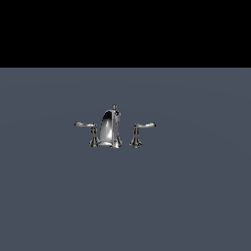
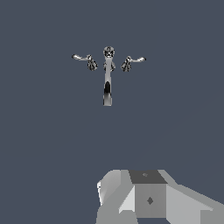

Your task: Turn on the faucet by rotating a designated handle.

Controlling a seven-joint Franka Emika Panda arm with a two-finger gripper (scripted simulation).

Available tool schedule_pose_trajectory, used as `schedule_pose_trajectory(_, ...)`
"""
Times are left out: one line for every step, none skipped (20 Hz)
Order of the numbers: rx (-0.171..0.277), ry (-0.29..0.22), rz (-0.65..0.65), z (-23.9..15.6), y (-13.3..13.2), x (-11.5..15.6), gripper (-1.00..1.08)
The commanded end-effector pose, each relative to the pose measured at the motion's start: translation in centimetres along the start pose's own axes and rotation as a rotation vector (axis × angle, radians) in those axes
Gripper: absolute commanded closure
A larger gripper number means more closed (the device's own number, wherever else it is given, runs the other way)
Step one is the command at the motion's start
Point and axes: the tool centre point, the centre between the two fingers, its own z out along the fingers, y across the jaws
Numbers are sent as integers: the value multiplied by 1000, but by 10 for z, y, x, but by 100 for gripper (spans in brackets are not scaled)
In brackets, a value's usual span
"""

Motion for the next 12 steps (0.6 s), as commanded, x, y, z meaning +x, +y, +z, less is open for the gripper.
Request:
schedule_pose_trajectory(0, 0, 0, 0, 0, 0, 108)
schedule_pose_trajectory(0, 0, 1, 0, 0, 0, 108)
schedule_pose_trajectory(0, 0, 3, 1, 0, 0, 108)
schedule_pose_trajectory(0, 0, 6, 1, -1, 1, 108)
schedule_pose_trajectory(0, 0, 10, 2, -1, 2, 108)
schedule_pose_trajectory(0, 0, 15, 4, -2, 3, 108)
schedule_pose_trajectory(0, 0, 22, 5, -2, 4, 108)
schedule_pose_trajectory(1, 0, 30, 7, -3, 6, 108)
schedule_pose_trajectory(1, 0, 39, 10, -4, 7, 108)
schedule_pose_trajectory(1, 0, 50, 12, -5, 9, 108)
schedule_pose_trajectory(1, 0, 62, 15, -6, 12, 108)
schedule_pose_trajectory(1, 0, 75, 19, -7, 14, 108)
